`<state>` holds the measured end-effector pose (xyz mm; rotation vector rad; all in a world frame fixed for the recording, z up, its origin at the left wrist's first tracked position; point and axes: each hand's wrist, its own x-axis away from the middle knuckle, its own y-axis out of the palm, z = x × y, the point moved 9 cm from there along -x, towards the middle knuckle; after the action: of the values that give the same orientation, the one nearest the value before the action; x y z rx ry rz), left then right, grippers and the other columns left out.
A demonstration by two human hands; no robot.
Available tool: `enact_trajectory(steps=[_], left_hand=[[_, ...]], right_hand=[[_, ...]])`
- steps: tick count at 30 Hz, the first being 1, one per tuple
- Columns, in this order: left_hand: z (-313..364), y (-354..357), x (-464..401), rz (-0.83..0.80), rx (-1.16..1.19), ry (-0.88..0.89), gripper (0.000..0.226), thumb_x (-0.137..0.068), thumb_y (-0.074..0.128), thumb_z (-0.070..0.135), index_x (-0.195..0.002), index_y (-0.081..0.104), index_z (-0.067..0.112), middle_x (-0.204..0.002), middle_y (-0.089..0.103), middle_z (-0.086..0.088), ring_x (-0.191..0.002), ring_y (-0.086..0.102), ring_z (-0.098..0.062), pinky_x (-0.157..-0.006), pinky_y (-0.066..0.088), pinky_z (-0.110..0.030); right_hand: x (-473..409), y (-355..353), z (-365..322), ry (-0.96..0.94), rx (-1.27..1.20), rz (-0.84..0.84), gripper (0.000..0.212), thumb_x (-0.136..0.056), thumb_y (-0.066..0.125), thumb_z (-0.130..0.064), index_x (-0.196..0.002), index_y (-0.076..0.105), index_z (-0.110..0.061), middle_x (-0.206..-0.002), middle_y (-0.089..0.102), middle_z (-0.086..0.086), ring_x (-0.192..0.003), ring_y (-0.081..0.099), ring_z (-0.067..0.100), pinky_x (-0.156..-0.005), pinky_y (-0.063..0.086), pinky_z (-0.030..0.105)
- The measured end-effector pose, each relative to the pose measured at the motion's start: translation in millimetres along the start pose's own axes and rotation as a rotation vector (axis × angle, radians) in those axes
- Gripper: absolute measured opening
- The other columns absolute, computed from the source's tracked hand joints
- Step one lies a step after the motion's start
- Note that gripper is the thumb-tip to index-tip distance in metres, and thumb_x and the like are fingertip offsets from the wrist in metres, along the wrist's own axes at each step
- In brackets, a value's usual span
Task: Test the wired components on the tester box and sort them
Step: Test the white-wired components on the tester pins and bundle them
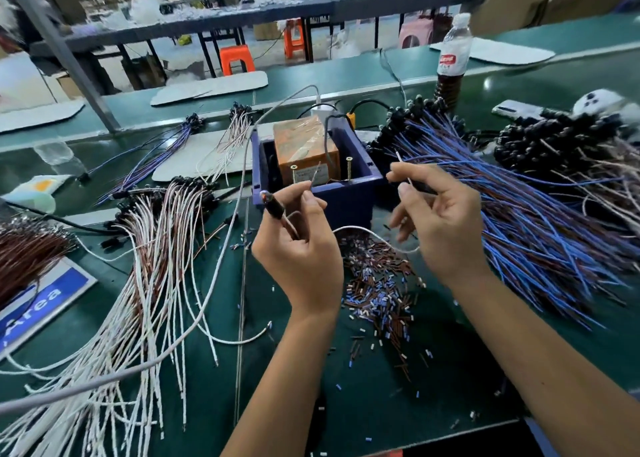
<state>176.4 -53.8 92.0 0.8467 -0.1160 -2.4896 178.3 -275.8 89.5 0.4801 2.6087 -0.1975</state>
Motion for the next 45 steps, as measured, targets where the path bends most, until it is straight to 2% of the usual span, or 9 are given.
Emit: enact_trajectory(steps=[5,9,12,16,23,29,36,41,45], left_hand=[[22,88,25,-0.203,0.067,-0.084,0.015,-0.095,0.063,0.004,-0.094,0.072,0.016,-0.075,0.073,0.000,-0.069,0.066,-0.005,-0.069,0.046,-0.011],[16,186,70,-0.486,0.147,-0.436,0.013,-0.094,0.065,0.009,-0.093,0.076,0.016,-0.083,0.075,-0.004,-0.066,0.062,-0.010,-0.068,0.047,-0.018],[18,258,120,-0.734,0.274,-0.696,0.015,-0.097,0.060,0.010,-0.095,0.075,0.012,-0.080,0.066,-0.002,-0.057,0.047,-0.009,-0.068,0.041,-0.032],[42,328,186,-0.881,0.489,-1.092,0.027,-0.108,0.047,0.013,-0.097,0.070,0.004,-0.069,0.054,0.000,-0.046,0.036,-0.003,-0.043,0.033,-0.017],[99,395,236,-0.972,0.787,-1.174,0.041,-0.115,0.025,0.027,-0.112,0.063,0.009,-0.080,0.054,-0.006,-0.060,0.053,-0.006,-0.063,0.045,-0.020],[85,404,226,-0.995,0.663,-0.970,0.044,-0.114,0.031,0.030,-0.133,0.063,0.005,-0.099,0.060,-0.014,-0.083,0.046,-0.018,-0.082,0.048,-0.032],[24,364,169,-1.157,-0.923,0.253,0.028,-0.096,0.056,0.026,-0.117,0.062,0.009,-0.118,0.062,-0.015,-0.114,0.057,-0.035,-0.094,0.047,-0.042],[11,349,166,-1.256,-1.005,0.350,0.020,-0.096,0.054,0.019,-0.077,0.052,0.013,-0.094,0.065,-0.012,-0.080,0.055,-0.034,-0.074,0.043,-0.039],[12,342,158,-1.303,-0.941,0.328,0.031,-0.092,0.060,0.025,-0.065,0.053,0.011,-0.072,0.058,-0.008,-0.069,0.057,-0.033,-0.070,0.053,-0.038]], right_hand=[[-26,-87,-13,0.016,0.211,0.173,0.026,-0.096,0.063,-0.023,-0.120,0.074,-0.021,-0.112,0.073,-0.005,-0.077,0.073,0.016,-0.051,0.059,0.029],[-17,-209,-13,0.138,0.472,0.467,0.035,-0.091,0.064,-0.033,-0.121,0.076,-0.021,-0.106,0.077,0.004,-0.086,0.074,0.017,-0.079,0.064,0.048],[4,-294,-23,0.254,0.817,0.626,0.052,-0.089,0.058,-0.040,-0.132,0.070,-0.014,-0.132,0.067,0.015,-0.114,0.066,0.031,-0.106,0.052,0.049],[24,-342,-60,0.229,1.271,0.674,0.054,-0.099,0.049,-0.046,-0.146,0.053,-0.019,-0.166,0.026,0.018,-0.149,0.029,0.045,-0.122,0.028,0.058],[5,-320,-59,0.118,0.873,0.315,0.034,-0.106,0.056,-0.036,-0.133,0.066,-0.020,-0.110,0.076,0.004,-0.102,0.071,0.020,-0.091,0.051,0.033],[-12,-341,-58,0.095,0.905,0.289,0.022,-0.100,0.067,-0.032,-0.098,0.078,-0.013,-0.074,0.071,0.009,-0.067,0.064,0.029,-0.069,0.053,0.045],[-54,-375,-92,0.019,1.292,0.448,0.029,-0.101,0.059,-0.036,-0.104,0.076,-0.013,-0.087,0.072,0.017,-0.078,0.060,0.037,-0.066,0.040,0.034],[-78,-350,-76,-0.129,1.376,0.483,0.027,-0.104,0.053,-0.033,-0.110,0.074,-0.017,-0.095,0.074,0.013,-0.087,0.067,0.036,-0.067,0.035,0.031],[-72,-320,33,0.189,1.497,-0.046,0.041,-0.111,0.040,-0.031,-0.149,0.052,-0.024,-0.135,0.062,0.015,-0.121,0.055,0.037,-0.095,0.049,0.045]])
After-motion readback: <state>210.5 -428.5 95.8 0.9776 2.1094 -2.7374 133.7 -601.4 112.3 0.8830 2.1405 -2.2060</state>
